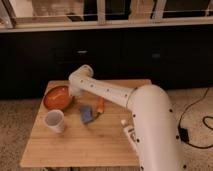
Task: Pick up the ceramic bowl
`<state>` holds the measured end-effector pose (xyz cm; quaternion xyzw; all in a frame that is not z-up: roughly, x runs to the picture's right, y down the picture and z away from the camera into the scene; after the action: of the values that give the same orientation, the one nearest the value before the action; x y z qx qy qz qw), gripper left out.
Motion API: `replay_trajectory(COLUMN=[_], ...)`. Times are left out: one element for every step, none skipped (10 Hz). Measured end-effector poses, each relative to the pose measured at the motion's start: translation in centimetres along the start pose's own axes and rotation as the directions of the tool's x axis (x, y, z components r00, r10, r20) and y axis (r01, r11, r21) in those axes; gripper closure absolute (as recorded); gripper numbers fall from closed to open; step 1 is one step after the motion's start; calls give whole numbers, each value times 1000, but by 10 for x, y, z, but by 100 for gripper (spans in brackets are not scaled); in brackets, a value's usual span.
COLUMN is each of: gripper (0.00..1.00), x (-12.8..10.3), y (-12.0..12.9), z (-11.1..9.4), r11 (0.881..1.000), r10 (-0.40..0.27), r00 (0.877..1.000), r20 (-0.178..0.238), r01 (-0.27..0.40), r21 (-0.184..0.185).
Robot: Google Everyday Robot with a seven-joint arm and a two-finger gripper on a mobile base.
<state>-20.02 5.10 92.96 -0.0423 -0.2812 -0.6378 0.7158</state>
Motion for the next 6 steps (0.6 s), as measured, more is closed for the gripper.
replay_trajectory(gripper=[100,100,100,100,100,100], x=[3,5,6,5,3,3], y=[-1,-3,-5,-7,-8,-8], z=[-6,-12,-14,-12,-6,-4], r11=[1000,1000,1000,1000,1000,1000], r10=[-2,-4,-4,-6,-10,-11], r00=[1000,1000,1000,1000,1000,1000], r20=[-9,-15,-18,-21,-23,-26], r01=[2,4,4,6,10,11], r21=[2,3,5,10,12,15])
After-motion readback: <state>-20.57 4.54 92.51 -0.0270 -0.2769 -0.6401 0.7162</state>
